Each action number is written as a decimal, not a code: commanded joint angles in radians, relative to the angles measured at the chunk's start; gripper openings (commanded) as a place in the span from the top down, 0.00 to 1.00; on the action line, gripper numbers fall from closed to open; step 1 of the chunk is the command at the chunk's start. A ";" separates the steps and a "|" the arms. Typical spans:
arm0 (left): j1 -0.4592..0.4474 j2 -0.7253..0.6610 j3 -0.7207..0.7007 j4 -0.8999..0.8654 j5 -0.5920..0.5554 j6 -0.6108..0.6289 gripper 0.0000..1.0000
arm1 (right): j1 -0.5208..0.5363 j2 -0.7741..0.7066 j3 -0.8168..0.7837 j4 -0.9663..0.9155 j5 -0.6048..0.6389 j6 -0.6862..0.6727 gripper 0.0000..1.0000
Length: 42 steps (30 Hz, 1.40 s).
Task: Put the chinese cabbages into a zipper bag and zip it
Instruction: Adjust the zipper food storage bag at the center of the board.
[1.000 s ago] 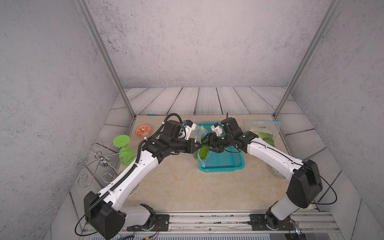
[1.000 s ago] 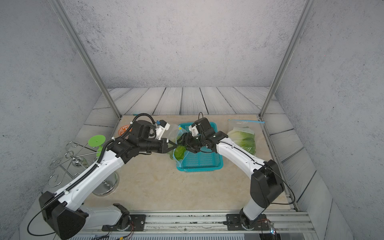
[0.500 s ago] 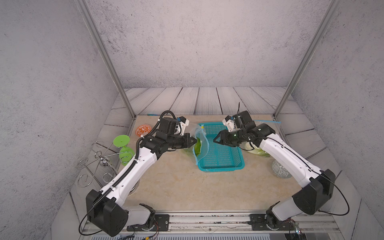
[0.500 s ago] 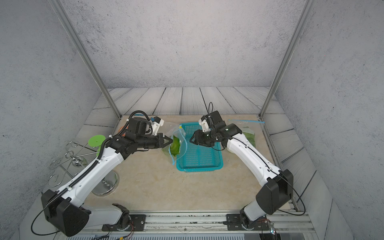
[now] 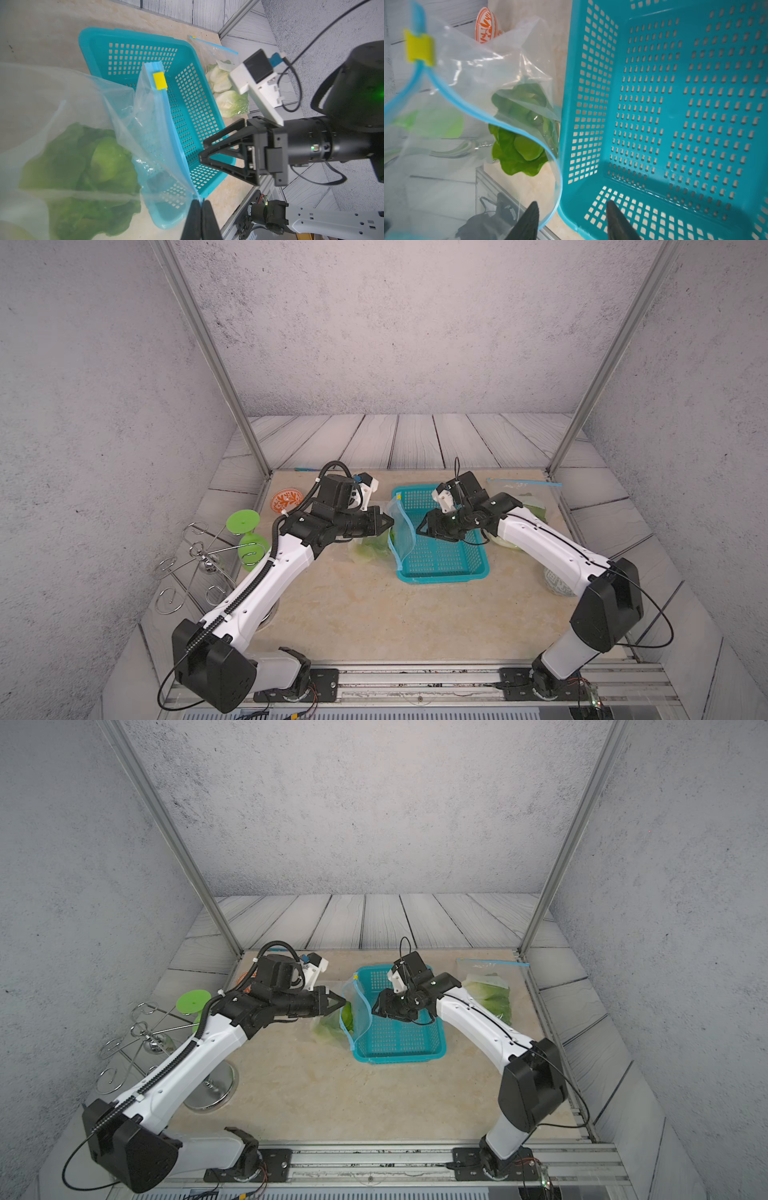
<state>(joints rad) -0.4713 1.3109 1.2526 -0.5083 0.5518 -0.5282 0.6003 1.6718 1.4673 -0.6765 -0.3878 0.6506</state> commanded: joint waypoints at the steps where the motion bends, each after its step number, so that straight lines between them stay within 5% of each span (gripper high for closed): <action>1: 0.007 -0.001 0.025 0.036 0.013 -0.004 1.00 | 0.024 0.098 0.067 0.033 0.001 0.004 0.48; 8: 0.053 -0.049 0.036 -0.066 -0.064 0.060 1.00 | 0.062 0.159 0.256 -0.062 -0.075 -0.137 0.94; 11: 0.060 -0.116 0.024 -0.091 -0.088 0.066 1.00 | 0.102 0.167 0.374 -0.215 -0.127 -0.233 0.98; 16: 0.056 -0.226 -0.072 0.040 -0.063 -0.080 1.00 | 0.132 0.120 0.352 -0.206 -0.213 -0.222 0.95; 19: 0.048 -0.249 -0.121 0.120 -0.045 -0.139 1.00 | 0.132 0.103 0.340 -0.163 -0.234 -0.218 0.89; 24: 0.051 -0.197 -0.115 0.111 -0.059 -0.089 1.00 | 0.129 0.090 0.285 -0.076 -0.291 -0.216 0.44; 27: 0.051 -0.174 -0.108 0.125 -0.046 -0.084 1.00 | 0.122 0.027 0.183 0.075 -0.345 -0.134 0.31; 33: 0.051 -0.139 -0.116 0.160 -0.017 -0.090 1.00 | 0.121 -0.071 0.027 0.231 -0.341 -0.046 0.23; 42: 0.051 -0.127 -0.106 0.162 -0.008 -0.084 1.00 | 0.096 -0.111 0.073 0.080 -0.153 -0.117 0.18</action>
<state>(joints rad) -0.4191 1.1801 1.1362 -0.3687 0.5285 -0.6106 0.6968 1.5948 1.4982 -0.5354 -0.6167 0.5732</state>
